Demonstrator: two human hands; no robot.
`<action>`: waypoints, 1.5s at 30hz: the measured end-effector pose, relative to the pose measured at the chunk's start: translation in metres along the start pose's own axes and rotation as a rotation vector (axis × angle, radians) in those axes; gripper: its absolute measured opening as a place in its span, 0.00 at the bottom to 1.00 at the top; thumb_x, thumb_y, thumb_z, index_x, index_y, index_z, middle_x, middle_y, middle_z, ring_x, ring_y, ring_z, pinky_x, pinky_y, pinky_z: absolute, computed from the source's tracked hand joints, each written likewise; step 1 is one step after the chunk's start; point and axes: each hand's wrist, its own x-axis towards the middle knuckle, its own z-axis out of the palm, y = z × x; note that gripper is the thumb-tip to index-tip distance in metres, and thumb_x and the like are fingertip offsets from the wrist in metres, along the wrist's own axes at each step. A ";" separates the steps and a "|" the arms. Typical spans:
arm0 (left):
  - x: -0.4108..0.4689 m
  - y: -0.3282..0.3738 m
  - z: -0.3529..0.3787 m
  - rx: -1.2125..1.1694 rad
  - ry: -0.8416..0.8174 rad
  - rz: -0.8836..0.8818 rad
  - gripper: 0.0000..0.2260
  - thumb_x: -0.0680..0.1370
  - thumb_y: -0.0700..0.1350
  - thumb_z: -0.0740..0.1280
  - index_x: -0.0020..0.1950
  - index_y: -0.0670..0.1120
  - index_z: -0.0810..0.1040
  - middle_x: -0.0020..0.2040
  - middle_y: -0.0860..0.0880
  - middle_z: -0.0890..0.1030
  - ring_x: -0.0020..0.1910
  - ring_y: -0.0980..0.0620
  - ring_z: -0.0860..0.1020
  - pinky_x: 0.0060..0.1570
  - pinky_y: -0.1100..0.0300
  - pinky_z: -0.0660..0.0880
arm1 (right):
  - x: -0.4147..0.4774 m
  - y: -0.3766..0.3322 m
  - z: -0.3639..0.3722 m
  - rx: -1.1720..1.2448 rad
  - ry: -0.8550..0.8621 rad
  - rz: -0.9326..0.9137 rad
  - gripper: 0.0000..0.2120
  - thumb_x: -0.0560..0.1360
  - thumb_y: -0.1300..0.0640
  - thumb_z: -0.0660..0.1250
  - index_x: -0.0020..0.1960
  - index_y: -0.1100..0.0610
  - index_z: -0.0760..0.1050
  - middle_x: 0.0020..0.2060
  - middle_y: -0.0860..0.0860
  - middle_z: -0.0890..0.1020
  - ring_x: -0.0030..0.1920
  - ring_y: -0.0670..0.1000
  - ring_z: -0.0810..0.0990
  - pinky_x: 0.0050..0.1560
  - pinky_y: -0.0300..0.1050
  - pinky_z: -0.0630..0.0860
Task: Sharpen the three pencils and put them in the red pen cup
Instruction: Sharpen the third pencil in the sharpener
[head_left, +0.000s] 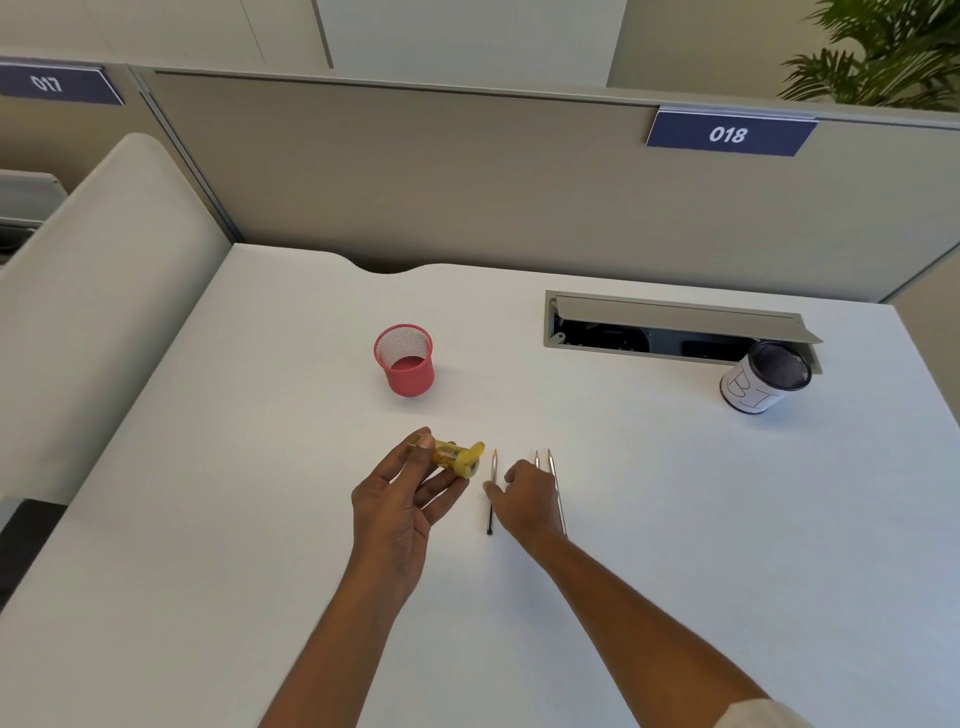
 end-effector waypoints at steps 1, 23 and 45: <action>0.000 0.001 0.000 -0.001 0.000 -0.001 0.13 0.79 0.39 0.70 0.63 0.38 0.82 0.55 0.36 0.86 0.52 0.36 0.87 0.46 0.50 0.85 | -0.002 -0.002 0.004 -0.016 -0.011 0.024 0.19 0.74 0.46 0.74 0.55 0.61 0.80 0.49 0.55 0.85 0.51 0.56 0.84 0.48 0.43 0.75; -0.003 0.000 -0.003 -0.016 -0.006 -0.007 0.15 0.77 0.40 0.72 0.63 0.38 0.82 0.55 0.37 0.87 0.51 0.36 0.87 0.47 0.49 0.86 | -0.020 -0.002 -0.033 0.000 -0.006 0.008 0.07 0.72 0.54 0.67 0.38 0.56 0.79 0.35 0.50 0.84 0.41 0.54 0.84 0.41 0.43 0.78; -0.018 -0.006 0.035 -0.044 -0.095 -0.001 0.13 0.77 0.39 0.72 0.61 0.39 0.82 0.50 0.37 0.87 0.48 0.37 0.88 0.46 0.50 0.85 | -0.106 0.005 -0.190 0.083 0.137 -0.633 0.09 0.79 0.61 0.71 0.55 0.50 0.84 0.36 0.46 0.78 0.35 0.49 0.76 0.36 0.41 0.73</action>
